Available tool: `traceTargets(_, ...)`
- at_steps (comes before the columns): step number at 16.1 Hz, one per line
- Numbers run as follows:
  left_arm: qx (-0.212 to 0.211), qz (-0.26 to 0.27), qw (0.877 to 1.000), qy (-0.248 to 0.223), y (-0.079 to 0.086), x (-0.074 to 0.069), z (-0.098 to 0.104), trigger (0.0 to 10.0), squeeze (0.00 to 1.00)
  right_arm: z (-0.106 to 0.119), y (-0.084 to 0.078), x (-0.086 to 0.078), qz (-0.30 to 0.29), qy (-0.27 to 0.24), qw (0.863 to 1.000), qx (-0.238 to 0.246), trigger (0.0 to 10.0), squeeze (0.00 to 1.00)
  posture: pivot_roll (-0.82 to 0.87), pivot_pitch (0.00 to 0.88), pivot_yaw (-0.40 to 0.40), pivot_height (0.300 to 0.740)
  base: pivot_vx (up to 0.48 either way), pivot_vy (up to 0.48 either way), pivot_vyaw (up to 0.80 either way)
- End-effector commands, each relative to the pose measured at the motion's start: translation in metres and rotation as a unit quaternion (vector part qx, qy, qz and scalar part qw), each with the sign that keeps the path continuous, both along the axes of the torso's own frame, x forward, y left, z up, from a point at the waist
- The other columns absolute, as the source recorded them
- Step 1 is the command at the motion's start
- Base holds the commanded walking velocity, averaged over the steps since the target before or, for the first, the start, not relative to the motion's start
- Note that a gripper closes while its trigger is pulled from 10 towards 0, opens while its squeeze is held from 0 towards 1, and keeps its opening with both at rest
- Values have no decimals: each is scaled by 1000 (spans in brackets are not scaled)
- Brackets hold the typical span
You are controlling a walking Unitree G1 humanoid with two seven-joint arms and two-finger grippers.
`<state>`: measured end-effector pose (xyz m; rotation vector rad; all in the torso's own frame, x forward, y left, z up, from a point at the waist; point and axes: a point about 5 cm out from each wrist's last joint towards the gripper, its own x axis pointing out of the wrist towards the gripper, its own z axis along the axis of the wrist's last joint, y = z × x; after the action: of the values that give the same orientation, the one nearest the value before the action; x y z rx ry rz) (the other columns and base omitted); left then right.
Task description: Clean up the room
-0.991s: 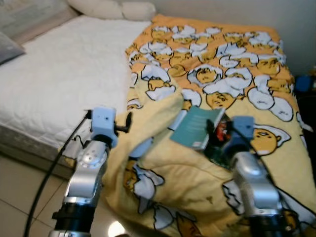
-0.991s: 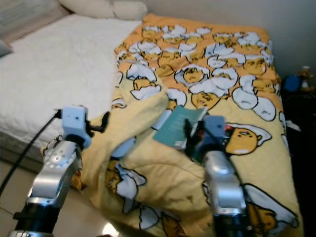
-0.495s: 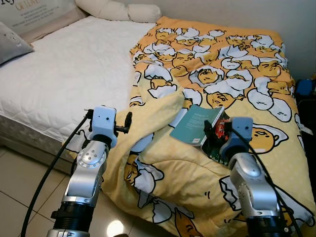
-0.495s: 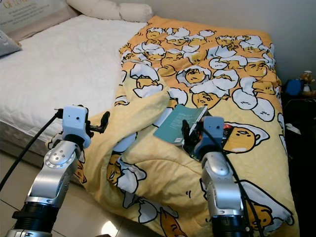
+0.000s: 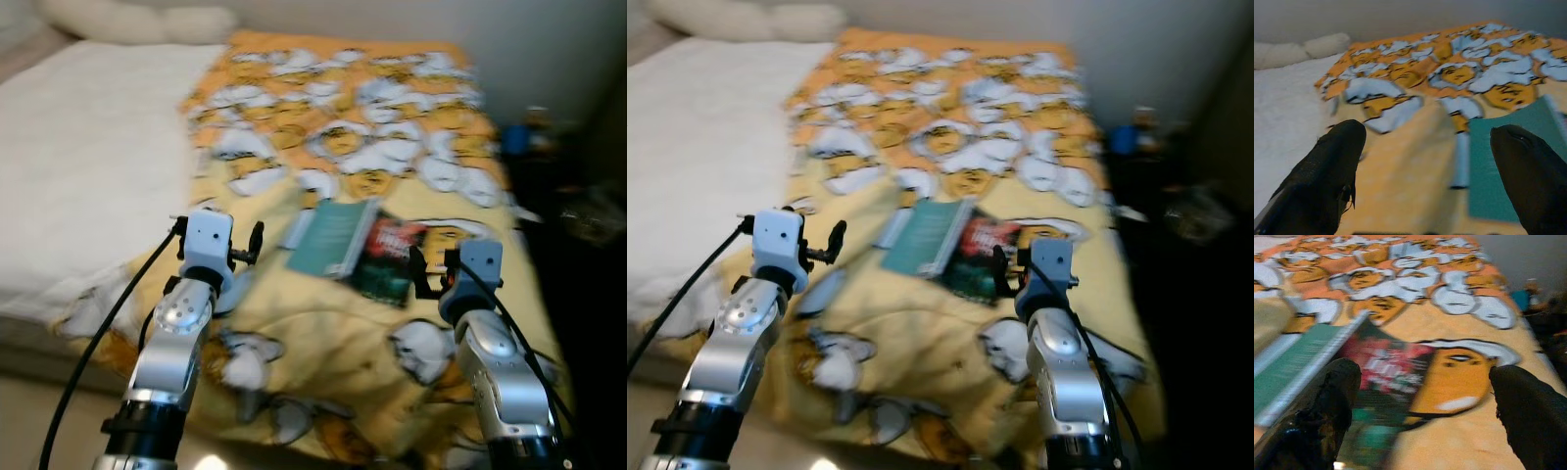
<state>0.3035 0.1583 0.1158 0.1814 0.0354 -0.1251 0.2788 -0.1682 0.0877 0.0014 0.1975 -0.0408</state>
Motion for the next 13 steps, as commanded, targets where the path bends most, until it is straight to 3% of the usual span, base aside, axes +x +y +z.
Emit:
traceTargets(1,3,-2,1000,0,-3,-2,-1,10000,176,5,-5,1,-7,-8,1000,-11,10000,0,-84,0,31,740,0,-435,0)
traceTargets(6,-14,16,1000,11,1,-4,-5,10000,165,4,-3,2,2,1,1000,-26,10000,0,-82,0,25,740,0,-424,0)
traceTargets(10,2,15,1000,16,2,-3,-6,10000,149,4,0,0,14,0,1000,-17,10000,0,-87,0,34,740,0,0,0)
traceTargets(13,-13,-5,1000,17,0,-4,-6,10000,169,0,3,-3,14,7,1000,-16,10000,0,-88,0,40,740,0,0,0)
